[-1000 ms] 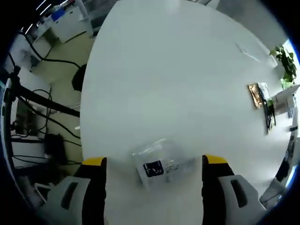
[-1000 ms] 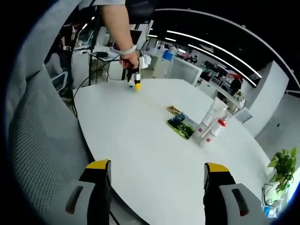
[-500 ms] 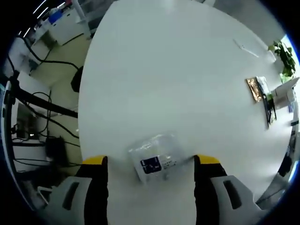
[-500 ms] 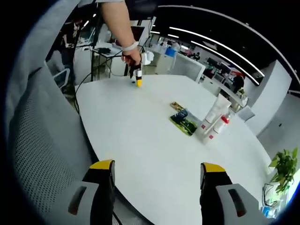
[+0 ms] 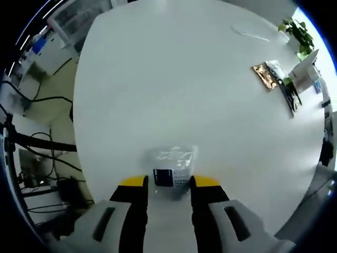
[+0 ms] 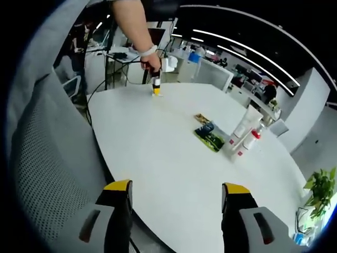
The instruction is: Arrange the skincare products in the storage area until every visible bottle or jar stands upright without overlapping.
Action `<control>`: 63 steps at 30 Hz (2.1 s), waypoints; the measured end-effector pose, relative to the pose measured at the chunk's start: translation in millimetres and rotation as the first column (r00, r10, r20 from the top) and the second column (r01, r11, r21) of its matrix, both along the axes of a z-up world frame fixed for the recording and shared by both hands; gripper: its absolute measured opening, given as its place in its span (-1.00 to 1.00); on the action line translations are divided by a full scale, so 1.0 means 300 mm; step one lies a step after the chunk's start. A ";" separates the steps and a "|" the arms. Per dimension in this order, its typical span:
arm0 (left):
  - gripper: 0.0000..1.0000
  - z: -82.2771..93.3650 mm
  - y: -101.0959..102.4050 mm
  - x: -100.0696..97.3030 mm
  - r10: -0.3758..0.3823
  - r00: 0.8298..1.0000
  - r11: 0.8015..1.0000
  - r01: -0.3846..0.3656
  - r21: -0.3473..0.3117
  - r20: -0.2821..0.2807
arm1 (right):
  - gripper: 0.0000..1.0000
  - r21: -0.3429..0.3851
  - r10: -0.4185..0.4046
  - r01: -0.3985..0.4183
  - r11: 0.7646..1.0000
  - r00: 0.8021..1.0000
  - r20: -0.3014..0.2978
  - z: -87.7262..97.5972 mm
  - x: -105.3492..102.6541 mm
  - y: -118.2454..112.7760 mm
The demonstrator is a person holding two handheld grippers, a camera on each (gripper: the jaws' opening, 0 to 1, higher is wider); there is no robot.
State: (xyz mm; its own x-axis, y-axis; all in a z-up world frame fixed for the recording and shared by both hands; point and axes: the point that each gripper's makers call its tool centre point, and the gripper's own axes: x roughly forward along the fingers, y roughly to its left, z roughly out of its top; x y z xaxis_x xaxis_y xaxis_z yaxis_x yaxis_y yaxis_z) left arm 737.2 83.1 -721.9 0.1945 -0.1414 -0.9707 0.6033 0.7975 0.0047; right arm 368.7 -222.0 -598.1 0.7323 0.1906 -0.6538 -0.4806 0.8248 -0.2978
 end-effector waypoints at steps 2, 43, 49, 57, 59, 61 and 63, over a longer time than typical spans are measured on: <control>-0.66 0.003 -0.011 -0.011 -0.037 0.999 0.999 0.037 -0.001 -0.005 | 0.32 0.002 0.000 0.000 1.000 1.000 0.002 0.002 0.000 0.001; -1.00 0.486 -0.343 -0.974 -0.035 0.978 0.812 0.146 -0.566 0.204 | 0.23 0.026 0.049 -0.052 0.998 0.994 0.093 0.069 -0.002 0.037; -1.00 0.488 -0.355 -1.026 0.056 0.971 0.796 0.097 -0.598 0.232 | 0.22 0.021 0.081 -0.084 0.996 0.993 0.090 0.064 -0.012 0.056; -1.00 0.480 -0.388 -1.081 0.117 0.945 0.782 0.102 -0.614 0.306 | 0.19 0.025 0.102 -0.105 0.994 0.991 0.092 0.066 -0.015 0.072; -1.00 0.469 -0.400 -1.089 0.096 0.937 0.798 0.130 -0.588 0.337 | 0.18 0.012 0.116 -0.117 0.993 0.990 0.084 0.059 -0.019 0.077; -1.00 0.478 -0.412 -1.081 0.045 0.912 0.817 0.201 -0.540 0.407 | 0.18 0.012 0.117 -0.119 0.993 0.990 0.078 0.056 -0.020 0.077; -1.00 0.482 -0.425 -1.084 0.038 0.916 0.814 0.204 -0.544 0.400 | 0.18 0.017 0.115 -0.116 0.993 0.991 0.075 0.055 -0.020 0.076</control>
